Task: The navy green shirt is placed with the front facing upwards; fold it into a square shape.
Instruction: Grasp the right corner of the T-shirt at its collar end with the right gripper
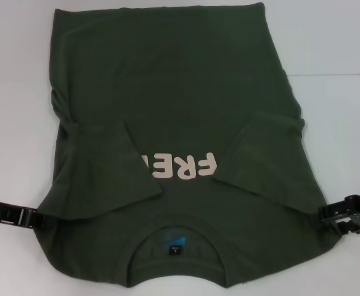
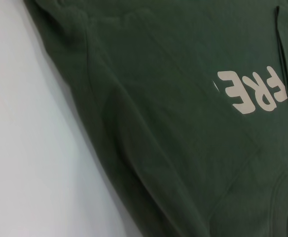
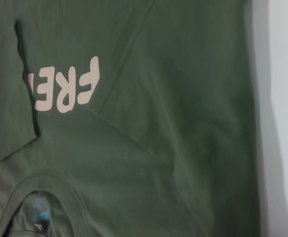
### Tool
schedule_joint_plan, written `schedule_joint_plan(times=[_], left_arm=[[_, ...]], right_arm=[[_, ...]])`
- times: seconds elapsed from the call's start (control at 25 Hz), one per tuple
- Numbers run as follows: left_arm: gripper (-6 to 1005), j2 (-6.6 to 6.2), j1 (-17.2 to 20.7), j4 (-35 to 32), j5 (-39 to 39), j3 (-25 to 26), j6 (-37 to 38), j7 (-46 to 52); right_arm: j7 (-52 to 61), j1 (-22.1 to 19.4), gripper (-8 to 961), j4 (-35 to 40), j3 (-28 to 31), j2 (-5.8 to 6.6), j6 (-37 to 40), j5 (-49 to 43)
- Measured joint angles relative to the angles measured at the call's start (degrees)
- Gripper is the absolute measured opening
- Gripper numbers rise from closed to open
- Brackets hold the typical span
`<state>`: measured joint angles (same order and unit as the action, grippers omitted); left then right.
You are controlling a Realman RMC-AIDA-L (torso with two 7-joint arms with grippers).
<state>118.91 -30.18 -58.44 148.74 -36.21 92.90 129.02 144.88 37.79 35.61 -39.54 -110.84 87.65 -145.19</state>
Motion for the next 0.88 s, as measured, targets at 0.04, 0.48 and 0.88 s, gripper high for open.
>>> schedule_joint_plan(times=[0.04, 0.48, 0.88], left_arm=[[28, 0.0, -0.02, 0.0, -0.01, 0.0, -0.01, 0.0], [28, 0.0, -0.53, 0.0, -0.04, 0.0, 0.01, 0.07], [27, -0.06, -0.83, 0.01, -0.03, 0.0, -0.19, 0.09]], right_arm=[[0.0, 0.0, 820, 0.0, -0.11, -0.07, -0.13, -0.01], [-0.08, 0.26, 819, -1.02, -0.21, -0.61, -1.37, 0.04], [-0.34, 0.57, 819, -1.89, 0.7, -0.98, -1.87, 0.71]])
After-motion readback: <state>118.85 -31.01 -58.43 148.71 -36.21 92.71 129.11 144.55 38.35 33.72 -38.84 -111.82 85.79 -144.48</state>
